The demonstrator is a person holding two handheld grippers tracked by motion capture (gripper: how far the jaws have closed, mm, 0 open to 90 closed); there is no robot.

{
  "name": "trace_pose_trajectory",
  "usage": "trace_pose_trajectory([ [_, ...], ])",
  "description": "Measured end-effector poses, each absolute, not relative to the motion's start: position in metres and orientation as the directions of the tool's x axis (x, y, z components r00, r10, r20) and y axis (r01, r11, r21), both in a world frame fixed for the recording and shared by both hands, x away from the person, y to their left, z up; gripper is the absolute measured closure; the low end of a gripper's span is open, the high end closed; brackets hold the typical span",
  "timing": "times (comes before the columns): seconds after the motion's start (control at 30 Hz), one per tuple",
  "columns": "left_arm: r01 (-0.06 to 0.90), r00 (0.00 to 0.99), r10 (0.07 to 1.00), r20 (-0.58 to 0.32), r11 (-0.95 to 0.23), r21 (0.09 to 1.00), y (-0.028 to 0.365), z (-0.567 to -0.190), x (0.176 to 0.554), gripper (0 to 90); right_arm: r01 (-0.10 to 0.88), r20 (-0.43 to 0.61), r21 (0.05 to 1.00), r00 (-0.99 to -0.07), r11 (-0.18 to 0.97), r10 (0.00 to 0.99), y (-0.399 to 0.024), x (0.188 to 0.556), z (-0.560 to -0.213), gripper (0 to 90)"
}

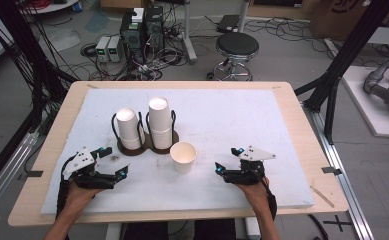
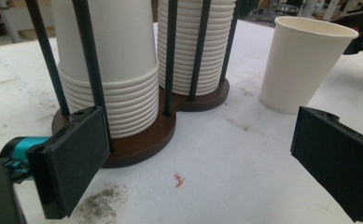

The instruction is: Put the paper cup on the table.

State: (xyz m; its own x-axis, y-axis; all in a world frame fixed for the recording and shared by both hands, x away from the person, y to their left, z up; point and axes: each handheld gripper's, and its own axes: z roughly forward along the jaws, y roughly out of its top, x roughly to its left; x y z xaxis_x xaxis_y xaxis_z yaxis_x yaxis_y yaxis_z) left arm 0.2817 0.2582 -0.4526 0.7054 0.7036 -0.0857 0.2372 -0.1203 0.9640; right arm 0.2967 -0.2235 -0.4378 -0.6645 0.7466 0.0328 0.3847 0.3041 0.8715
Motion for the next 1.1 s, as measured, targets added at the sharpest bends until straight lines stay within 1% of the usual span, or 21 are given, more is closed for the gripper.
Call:
trace_pose_trajectory([
  [0.23,0.228,0.696,0.714,-0.080,-0.114,0.967,0.259,-0.453,0.280,4.2,0.386,0.059,0.890,-0.626,0.243,0.778,-0.239,0.295,-0.441,20.2],
  [0.7,0.237,0.688,0.721,-0.080,-0.119,0.964,0.258,-0.453,0.281,4.2,0.399,0.068,0.892,-0.583,0.213,0.810,-0.252,0.293,-0.450,20.2],
  [0.9,0.234,0.688,0.722,-0.073,-0.125,0.964,0.257,-0.453,0.281,4.2,0.393,0.032,0.886,-0.582,0.247,0.813,-0.250,0.292,-0.450,20.2],
  [1.1,0.231,0.682,0.729,-0.069,-0.125,0.965,0.257,-0.453,0.280,4.2,0.396,0.033,0.884,-0.581,0.247,0.813,-0.249,0.291,-0.451,20.2],
])
